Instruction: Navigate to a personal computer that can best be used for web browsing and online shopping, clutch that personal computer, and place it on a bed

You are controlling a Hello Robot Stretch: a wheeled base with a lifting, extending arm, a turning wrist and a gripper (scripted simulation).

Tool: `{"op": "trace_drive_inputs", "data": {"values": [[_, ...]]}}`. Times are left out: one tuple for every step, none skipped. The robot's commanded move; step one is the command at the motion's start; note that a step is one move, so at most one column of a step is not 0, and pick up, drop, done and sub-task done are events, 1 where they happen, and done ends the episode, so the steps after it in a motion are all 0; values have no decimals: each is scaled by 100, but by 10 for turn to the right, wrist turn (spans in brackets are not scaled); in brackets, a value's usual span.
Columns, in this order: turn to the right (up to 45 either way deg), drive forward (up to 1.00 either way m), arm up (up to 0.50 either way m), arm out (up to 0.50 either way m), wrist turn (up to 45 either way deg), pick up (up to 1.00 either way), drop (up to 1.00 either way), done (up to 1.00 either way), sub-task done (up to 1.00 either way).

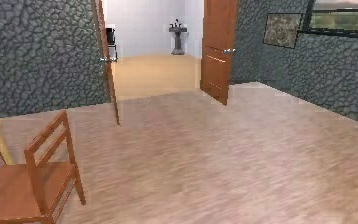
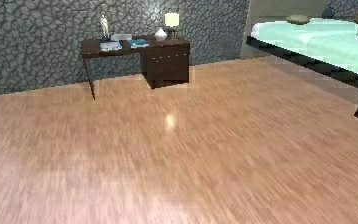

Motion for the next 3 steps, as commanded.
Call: {"op": "trace_drive_inputs", "data": {"values": [[0, 85, 0, 0, 0, 0, 0, 0, 0], [0, 100, 0, 0, 0, 0, 0, 0, 0], [0, 80, 0, 0, 0, 0, 0, 0, 0]]}}
